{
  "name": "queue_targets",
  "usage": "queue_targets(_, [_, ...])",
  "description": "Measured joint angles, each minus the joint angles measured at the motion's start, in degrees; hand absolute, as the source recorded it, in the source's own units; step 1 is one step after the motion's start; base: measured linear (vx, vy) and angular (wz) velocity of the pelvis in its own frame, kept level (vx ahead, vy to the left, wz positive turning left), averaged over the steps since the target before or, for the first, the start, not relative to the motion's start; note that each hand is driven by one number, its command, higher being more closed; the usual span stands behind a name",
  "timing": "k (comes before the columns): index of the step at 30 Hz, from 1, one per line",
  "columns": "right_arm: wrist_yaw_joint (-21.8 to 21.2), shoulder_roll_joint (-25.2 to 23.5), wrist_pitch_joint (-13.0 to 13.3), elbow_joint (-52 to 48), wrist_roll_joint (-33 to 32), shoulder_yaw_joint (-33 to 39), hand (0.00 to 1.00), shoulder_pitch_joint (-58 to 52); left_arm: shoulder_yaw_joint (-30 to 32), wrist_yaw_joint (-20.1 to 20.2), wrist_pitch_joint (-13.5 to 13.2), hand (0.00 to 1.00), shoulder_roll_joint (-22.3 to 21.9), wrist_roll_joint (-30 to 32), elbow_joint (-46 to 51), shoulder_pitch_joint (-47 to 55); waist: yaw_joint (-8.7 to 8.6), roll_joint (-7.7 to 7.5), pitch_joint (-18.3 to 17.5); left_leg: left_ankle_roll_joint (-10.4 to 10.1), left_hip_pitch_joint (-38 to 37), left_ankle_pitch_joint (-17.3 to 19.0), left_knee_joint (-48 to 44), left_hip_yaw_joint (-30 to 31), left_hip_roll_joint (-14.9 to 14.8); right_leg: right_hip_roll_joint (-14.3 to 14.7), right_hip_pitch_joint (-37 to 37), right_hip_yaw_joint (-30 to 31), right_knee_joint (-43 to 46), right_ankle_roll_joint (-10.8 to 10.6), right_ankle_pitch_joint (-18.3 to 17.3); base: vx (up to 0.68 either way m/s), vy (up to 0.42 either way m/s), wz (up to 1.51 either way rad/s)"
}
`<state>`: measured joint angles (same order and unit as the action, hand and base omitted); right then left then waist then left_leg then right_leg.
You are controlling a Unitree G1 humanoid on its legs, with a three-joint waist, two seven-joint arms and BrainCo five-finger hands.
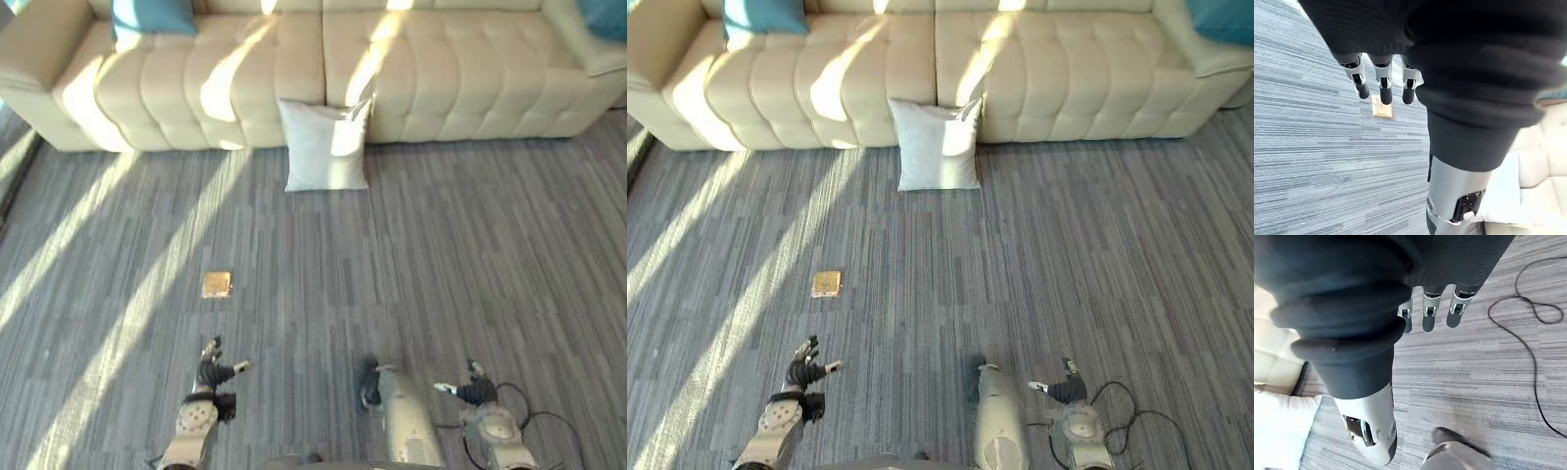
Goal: Pick up cushions and gather them together orderly.
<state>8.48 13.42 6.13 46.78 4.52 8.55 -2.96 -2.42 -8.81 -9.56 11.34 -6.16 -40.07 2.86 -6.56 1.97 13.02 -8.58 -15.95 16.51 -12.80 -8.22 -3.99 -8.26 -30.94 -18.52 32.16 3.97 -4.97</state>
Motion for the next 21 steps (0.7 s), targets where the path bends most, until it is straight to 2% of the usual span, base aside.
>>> queue_targets(1, [-0.10, 0.01, 0.01, -0.68, 0.00, -0.09, 0.00, 0.02, -0.02, 0.02, -0.02, 0.00, -0.20, 0.02, -0.15, 0.12, -0.41, 0.27, 0.20, -3.88, 4.87, -4.45, -13.30, -0.95, -2.17, 0.57, 3.06, -0.76, 0.08, 0.39, -3.02, 0.67, -0.307, 0.20])
queue_targets(2, [-0.19, 0.12, 0.02, -0.78, -0.08, -0.20, 0.00, 0.07, 0.44, 0.11, -0.01, 0.00, -0.69, 0.02, -0.44, 0.61, -0.06, 0.68, 0.66, -4.65, 10.69, -10.05, -28.79, -1.55, -5.77, 2.31, 8.54, -1.19, -2.79, 0.70, -4.50, 0.80, -0.356, 0.06])
queue_targets(3, [-0.17, 0.06, 0.06, -0.74, -0.44, -0.32, 0.00, 0.08, 0.48, 0.20, -0.01, 0.00, -0.83, 0.00, -0.56, 1.03, 0.55, 0.81, 0.90, -2.76, 14.37, -8.65, -38.69, -2.85, -8.54, 4.00, 13.31, -1.11, -5.66, 0.92, -5.00, 0.77, -0.313, -0.30])
queue_targets(4, [-0.14, -0.03, 0.28, -0.54, -1.26, -0.37, 0.00, 0.07, 0.54, 0.28, -0.01, 0.00, -1.04, -0.04, -0.74, 1.19, 1.58, 0.04, 1.28, 0.69, 17.95, -6.58, -46.39, -5.31, -10.53, 4.98, 19.41, -0.23, -9.57, 1.02, -5.10, 0.60, -0.211, -0.36])
queue_targets(5, [-0.08, 0.01, 0.41, -0.61, -1.86, -0.35, 0.00, 0.09, 0.58, 0.34, -0.05, 0.00, -1.20, -0.04, -0.74, 1.22, 2.14, -0.29, 1.43, 1.75, 19.87, -5.93, -47.64, -6.58, -11.06, 5.17, 22.27, 0.04, -11.75, 0.98, -5.12, 0.59, -0.156, -0.34])
queue_targets(6, [0.07, 0.09, 0.48, -0.78, -2.27, -0.27, 0.00, 0.10, 0.64, 0.59, -0.45, 0.00, -1.28, -0.08, -0.67, 1.33, 2.68, -1.26, 1.60, 3.02, 23.82, -5.16, -46.92, -9.45, -11.49, 5.32, 27.50, 1.03, -16.51, 0.67, -5.28, 0.46, -0.097, -0.20])
queue_targets(7, [0.07, 0.19, 0.51, -0.84, -2.27, -0.28, 0.00, 0.22, 0.74, 0.79, -0.58, 0.00, -1.28, -0.11, -0.43, 1.46, 2.92, -1.56, 1.73, 3.51, 25.99, -4.85, -45.54, -10.71, -11.75, 5.40, 29.35, 1.48, -18.46, 0.52, -5.25, 0.67, -0.085, -0.47])
queue_targets(8, [0.06, 0.24, 0.49, -0.77, -2.26, -0.12, 0.00, 0.82, 1.10, 1.09, -0.83, 0.00, -1.30, -0.45, 0.16, 2.01, 3.93, -0.97, 1.55, 4.38, 30.77, -4.25, -38.75, -13.40, -11.73, 5.55, 33.26, 3.22, -22.01, -0.06, -5.08, 0.55, -0.029, -0.57])
queue_targets(9, [0.05, 0.26, 0.48, -0.59, -2.25, -0.12, 0.00, 1.13, 1.54, 1.11, -0.85, 0.00, -1.56, -0.47, 0.23, 2.36, 4.37, -1.45, 1.84, 4.44, 32.19, -4.21, -34.69, -14.04, -11.31, 5.53, 34.45, 4.24, -23.06, -0.11, -5.06, 0.65, 0.013, -0.82])
queue_targets(10, [0.05, 0.05, 0.45, -0.40, -2.23, -0.08, 0.00, 1.84, 2.63, 1.12, -0.85, 0.00, -2.06, -0.50, 0.21, 3.03, 4.62, -1.47, 1.95, 3.65, 33.70, -4.92, -22.74, -13.20, -8.83, 4.94, 37.16, 5.51, -24.92, -0.99, -5.36, 0.55, 0.078, -0.82])
queue_targets(11, [0.09, 0.05, 0.54, -0.41, -2.20, -0.04, 0.00, 1.91, 2.78, 1.09, -0.85, 0.00, -2.29, -0.54, 0.21, 4.11, 4.67, -1.11, 1.85, 1.78, 33.55, -7.84, -8.49, -10.88, -6.34, 4.70, 40.06, 6.71, -26.88, -2.53, -6.19, 0.56, 0.117, -0.80])
queue_targets(12, [0.13, 0.18, 0.63, -0.42, -2.19, -0.05, 0.00, 1.75, 2.77, 1.07, -0.87, 0.00, -2.41, -0.54, 0.23, 4.63, 4.73, -0.55, 1.61, 1.51, 33.37, -10.07, -2.51, -9.87, -5.75, 4.99, 41.21, 7.42, -27.85, -3.58, -6.82, 0.57, 0.205, -0.71])
queue_targets(13, [0.15, 0.48, 0.91, -0.39, -2.19, -0.04, 0.00, 1.24, 2.76, 1.04, -0.85, 0.00, -2.56, -0.60, 0.10, 5.19, 4.87, 0.60, 1.20, 2.59, 34.15, -13.96, 1.15, -8.49, -5.99, 5.56, 43.22, 8.27, -28.78, -5.47, -8.27, 0.61, 0.274, -0.72])
queue_targets(14, [0.21, 0.17, 0.89, -0.29, -2.17, -0.18, 0.00, 0.11, 2.83, 0.88, -0.66, 0.00, -2.67, -0.98, -0.52, 5.25, 5.50, 0.65, 0.31, 7.05, 34.05, -19.87, -2.38, -7.22, -5.25, 4.82, 45.34, 9.76, -28.76, -7.10, -9.86, 0.75, 0.330, -0.52])
queue_targets(15, [0.24, -0.52, 0.95, -0.44, -2.04, -0.16, 0.00, -0.85, 2.86, 0.91, -0.69, 0.00, -2.96, -0.94, -0.42, 4.86, 5.37, -1.18, -0.51, 8.98, 34.32, -16.64, -4.85, -7.11, -2.88, 1.89, 45.13, 9.35, -25.84, -8.00, -10.40, 0.64, 0.262, -0.21])
queue_targets(16, [0.24, -0.56, 0.95, -0.36, -2.02, -0.15, 0.00, -1.39, 2.73, 1.01, -0.74, 0.00, -3.35, -0.92, -0.37, 4.32, 5.04, -1.63, -0.77, 9.88, 34.55, -15.52, -6.19, -7.02, -2.12, 0.87, 44.08, 9.29, -23.02, -8.22, -10.53, 0.62, 0.232, 0.22])
queue_targets(17, [0.20, -0.77, 0.88, -0.01, -1.69, -0.11, 0.00, -2.00, 2.64, 1.06, -0.75, 0.00, -3.91, -0.91, -0.33, 3.79, 4.50, -2.19, -0.96, 10.34, 34.19, -12.79, -8.44, -7.29, -1.43, -0.95, 41.53, 9.58, -15.30, -8.45, -10.43, 0.60, 0.230, 0.26])
queue_targets(18, [0.16, -1.44, 0.73, 0.24, -1.66, -0.07, 0.00, -2.39, 2.64, 1.05, -0.68, 0.00, -3.77, -0.91, -0.53, 3.81, 4.19, -3.21, -1.02, 10.68, 32.30, -9.96, -9.63, -7.48, 0.05, -3.17, 37.83, 10.86, -3.68, -10.86, -9.03, 0.60, 0.229, 0.24])
queue_targets(19, [0.14, -1.89, 0.71, 0.25, -1.65, -0.12, 0.00, -2.57, 2.64, 1.05, -0.60, 0.00, -3.54, -0.90, -0.56, 3.82, 4.13, -3.94, -0.92, 10.96, 30.69, -8.90, -9.36, -7.52, 1.01, -4.55, 35.17, 11.94, 3.32, -13.49, -6.78, 0.59, 0.198, 0.29])
queue_targets(20, [0.05, -2.64, 0.66, 0.32, -1.62, -0.31, 0.00, -2.75, 2.53, 1.01, -0.28, 0.00, -3.04, -0.88, -0.60, 3.52, 3.93, -4.73, -0.86, 11.58, 26.92, -6.87, -8.08, -7.15, 2.47, -6.18, 29.81, 14.42, 16.92, -17.13, -2.60, 0.48, 0.117, 0.29])
queue_targets(21, [0.01, -2.87, 0.67, 0.77, -1.62, -0.41, 0.00, -2.86, 2.46, 0.97, -0.20, 0.00, -2.90, -0.88, -0.94, 3.27, 3.92, -4.70, -0.81, 11.78, 24.86, -5.99, -7.51, -6.71, 2.85, -6.30, 27.33, 15.08, 22.68, -16.15, -3.95, 0.57, 0.087, 0.28])
